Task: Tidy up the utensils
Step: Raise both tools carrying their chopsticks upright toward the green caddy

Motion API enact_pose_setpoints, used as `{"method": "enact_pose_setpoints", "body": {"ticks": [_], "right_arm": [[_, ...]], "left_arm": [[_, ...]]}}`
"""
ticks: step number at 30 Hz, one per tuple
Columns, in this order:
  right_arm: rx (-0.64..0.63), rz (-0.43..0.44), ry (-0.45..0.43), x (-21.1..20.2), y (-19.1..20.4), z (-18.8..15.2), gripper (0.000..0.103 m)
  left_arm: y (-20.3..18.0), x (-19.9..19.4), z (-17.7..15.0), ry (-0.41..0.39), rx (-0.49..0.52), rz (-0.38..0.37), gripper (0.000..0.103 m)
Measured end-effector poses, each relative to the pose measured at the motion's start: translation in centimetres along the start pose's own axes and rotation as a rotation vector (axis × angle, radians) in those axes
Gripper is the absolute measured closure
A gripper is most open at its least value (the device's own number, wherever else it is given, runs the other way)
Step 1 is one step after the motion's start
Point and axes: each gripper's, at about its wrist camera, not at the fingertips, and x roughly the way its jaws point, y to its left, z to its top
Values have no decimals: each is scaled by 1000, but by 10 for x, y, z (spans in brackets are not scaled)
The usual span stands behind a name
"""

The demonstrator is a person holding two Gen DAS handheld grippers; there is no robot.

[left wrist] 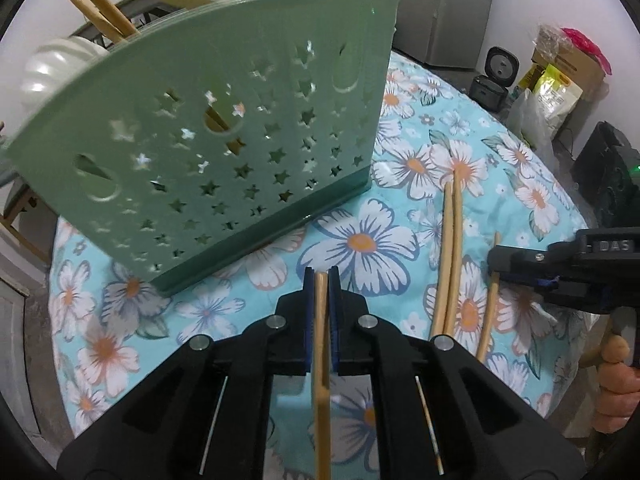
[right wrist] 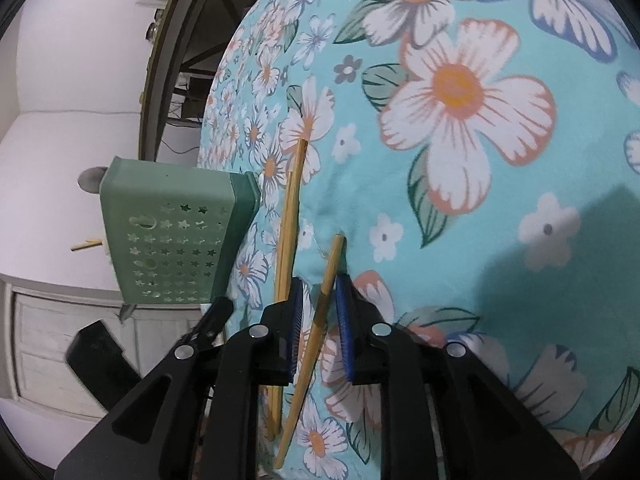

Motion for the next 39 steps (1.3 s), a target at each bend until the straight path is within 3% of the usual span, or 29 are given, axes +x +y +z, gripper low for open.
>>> {"method": "enact_pose_setpoints", "body": {"ticks": [5,8,15,26,31,39], "right_arm": [[-61,-104,-39,1,14,-6,93],[-85,-130,-52,1,18,-7,92],[-107,-100,-77,-11,31,-7,93],[-381,-134,-266,-70,97,-16,95],[-509,-170,-356,-92,122,-28,96],[-564,-182,-392,-98,131,-35,96]], "left_arm": [[0,-18,-5,-24,4,11,97],[5,-25,-7,-39,5,18,97],[12,-41,-4,-68,8,28,97],[10,-61,0,-112,24,35,97],[18,-81,12,-158,-24,-38,97],[63,-125,37,-226,-172,-226,97]]}}
